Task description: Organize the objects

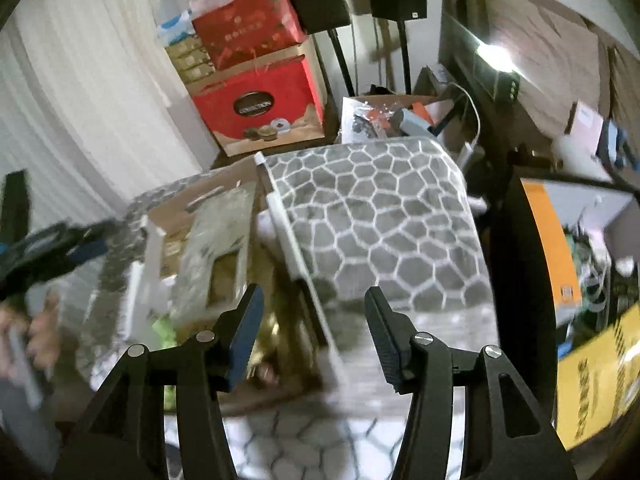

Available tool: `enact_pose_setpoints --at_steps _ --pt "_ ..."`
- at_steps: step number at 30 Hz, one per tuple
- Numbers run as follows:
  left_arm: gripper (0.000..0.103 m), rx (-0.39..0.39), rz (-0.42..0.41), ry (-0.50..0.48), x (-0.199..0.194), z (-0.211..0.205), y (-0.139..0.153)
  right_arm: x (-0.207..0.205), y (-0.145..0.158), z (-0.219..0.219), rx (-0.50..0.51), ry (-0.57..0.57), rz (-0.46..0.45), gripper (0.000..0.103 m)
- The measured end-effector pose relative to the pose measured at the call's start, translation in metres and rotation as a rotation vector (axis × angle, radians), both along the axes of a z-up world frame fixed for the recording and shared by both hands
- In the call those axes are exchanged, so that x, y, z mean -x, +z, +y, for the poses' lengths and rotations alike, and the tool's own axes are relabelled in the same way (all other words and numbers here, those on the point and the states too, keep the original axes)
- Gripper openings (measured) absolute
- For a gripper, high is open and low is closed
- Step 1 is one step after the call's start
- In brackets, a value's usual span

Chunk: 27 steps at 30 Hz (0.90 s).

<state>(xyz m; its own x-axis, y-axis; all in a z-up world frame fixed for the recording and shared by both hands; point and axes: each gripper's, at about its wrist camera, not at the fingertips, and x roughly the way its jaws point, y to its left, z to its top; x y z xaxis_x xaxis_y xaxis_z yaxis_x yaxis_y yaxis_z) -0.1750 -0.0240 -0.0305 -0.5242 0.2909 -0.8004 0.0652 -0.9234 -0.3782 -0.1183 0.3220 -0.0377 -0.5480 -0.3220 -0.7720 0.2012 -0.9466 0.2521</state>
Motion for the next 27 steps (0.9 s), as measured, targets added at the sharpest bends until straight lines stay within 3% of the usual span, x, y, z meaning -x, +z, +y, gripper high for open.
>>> enact_pose_setpoints --at_steps 5,13,17,19,22,27 --pt "0.081 0.003 0.059 -0.117 0.027 -0.002 0.006 -0.029 -0.005 0.000 0.119 0.031 -0.056 0.054" --pt "0.083 0.064 0.038 -0.326 0.056 0.028 -0.008 -0.052 -0.027 -0.017 0.212 0.034 -0.114 0.054" --pt "0.082 0.083 0.001 -0.350 0.072 0.031 -0.018 -0.055 -0.039 -0.020 0.305 0.022 -0.149 0.057" --pt "0.082 0.098 -0.009 -0.351 0.079 0.030 -0.022 -0.054 -0.044 -0.024 0.304 0.018 -0.171 0.056" --pt "0.079 0.086 -0.018 -0.383 0.084 0.029 -0.026 -0.055 -0.048 -0.027 0.310 0.022 -0.177 0.055" --pt "0.057 0.095 -0.056 -0.470 0.084 0.040 -0.038 -0.057 -0.051 -0.029 0.311 0.015 -0.184 0.046"
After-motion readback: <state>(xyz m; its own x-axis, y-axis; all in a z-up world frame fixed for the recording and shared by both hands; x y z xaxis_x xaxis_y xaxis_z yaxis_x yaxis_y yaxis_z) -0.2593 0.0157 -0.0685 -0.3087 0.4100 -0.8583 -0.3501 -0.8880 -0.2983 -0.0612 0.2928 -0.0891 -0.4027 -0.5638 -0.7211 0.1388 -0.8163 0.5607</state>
